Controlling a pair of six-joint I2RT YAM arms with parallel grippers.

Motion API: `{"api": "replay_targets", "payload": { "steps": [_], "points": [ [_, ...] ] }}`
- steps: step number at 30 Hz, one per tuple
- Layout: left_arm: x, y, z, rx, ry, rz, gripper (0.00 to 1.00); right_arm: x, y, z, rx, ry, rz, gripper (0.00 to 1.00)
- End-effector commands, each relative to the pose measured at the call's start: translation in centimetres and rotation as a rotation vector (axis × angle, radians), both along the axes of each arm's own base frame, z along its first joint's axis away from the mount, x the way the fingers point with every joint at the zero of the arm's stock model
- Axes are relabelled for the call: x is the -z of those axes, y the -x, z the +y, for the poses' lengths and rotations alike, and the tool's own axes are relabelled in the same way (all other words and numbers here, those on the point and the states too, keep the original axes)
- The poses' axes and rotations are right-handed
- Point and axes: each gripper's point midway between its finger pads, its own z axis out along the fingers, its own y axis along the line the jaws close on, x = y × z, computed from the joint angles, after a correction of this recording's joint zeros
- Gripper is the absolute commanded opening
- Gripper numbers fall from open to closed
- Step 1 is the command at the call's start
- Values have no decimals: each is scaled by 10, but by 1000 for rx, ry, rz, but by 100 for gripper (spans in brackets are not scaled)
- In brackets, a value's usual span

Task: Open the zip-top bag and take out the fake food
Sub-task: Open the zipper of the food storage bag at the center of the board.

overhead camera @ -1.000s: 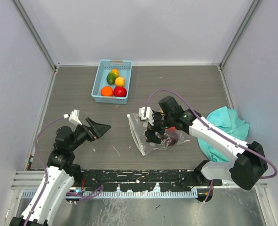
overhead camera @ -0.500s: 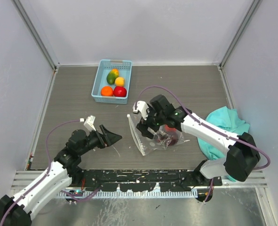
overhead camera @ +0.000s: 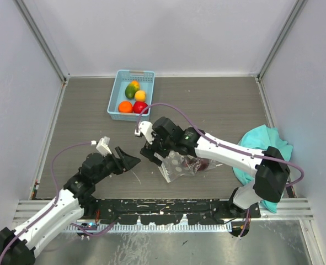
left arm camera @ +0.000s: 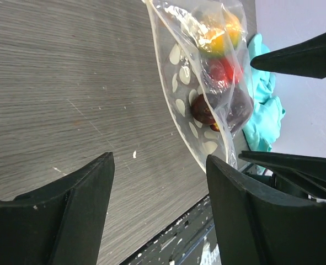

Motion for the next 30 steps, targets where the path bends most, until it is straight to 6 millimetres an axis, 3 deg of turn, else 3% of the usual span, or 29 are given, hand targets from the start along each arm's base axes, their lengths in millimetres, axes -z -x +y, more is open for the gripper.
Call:
{"api": "replay_targets", "payload": {
  "steps": [1,6,12,23,30],
  "points": [
    [-2,-4,18,-89,-40,-25,68,-8,-24,2,174,-24,-116,90],
    [-2,-2,27,-124,-55,-33,69,-2,-39,-4,336,13,-252,94],
    [1,-2,29,-132,-62,-25,69,5,-42,-1,423,51,-320,97],
    [1,0,27,-121,-51,-16,69,36,-42,-20,460,185,-378,96],
    [-8,0,18,-89,-2,-35,69,48,-39,-43,426,281,-442,81]
  ]
}}
